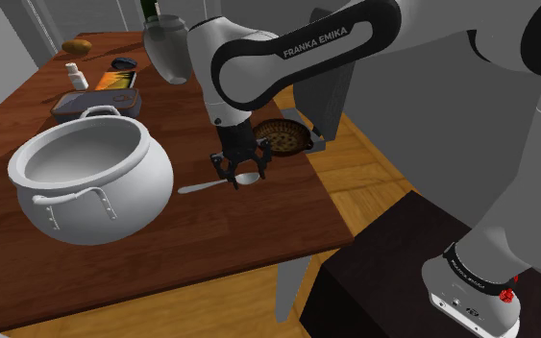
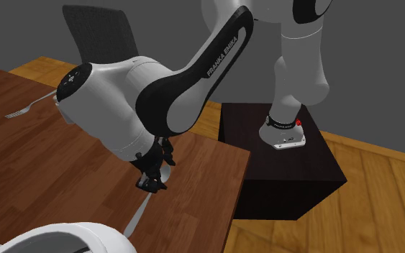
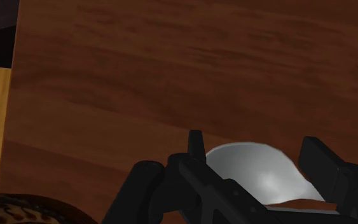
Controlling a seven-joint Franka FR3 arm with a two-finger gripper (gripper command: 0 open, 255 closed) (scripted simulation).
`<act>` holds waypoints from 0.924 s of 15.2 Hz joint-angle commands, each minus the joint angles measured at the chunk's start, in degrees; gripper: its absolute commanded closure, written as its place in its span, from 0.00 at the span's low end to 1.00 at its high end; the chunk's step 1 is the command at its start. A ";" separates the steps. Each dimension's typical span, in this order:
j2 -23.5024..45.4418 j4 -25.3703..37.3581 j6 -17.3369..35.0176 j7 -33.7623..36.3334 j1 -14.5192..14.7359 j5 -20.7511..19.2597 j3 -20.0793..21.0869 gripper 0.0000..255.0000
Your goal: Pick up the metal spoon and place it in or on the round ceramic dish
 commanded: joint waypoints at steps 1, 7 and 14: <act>0.01 -0.01 0.00 0.00 0.00 0.00 0.00 1.00; 0.01 -0.01 -0.01 0.00 0.00 0.00 0.00 1.00; -1.27 2.97 -4.12 -0.08 -0.08 0.61 0.29 1.00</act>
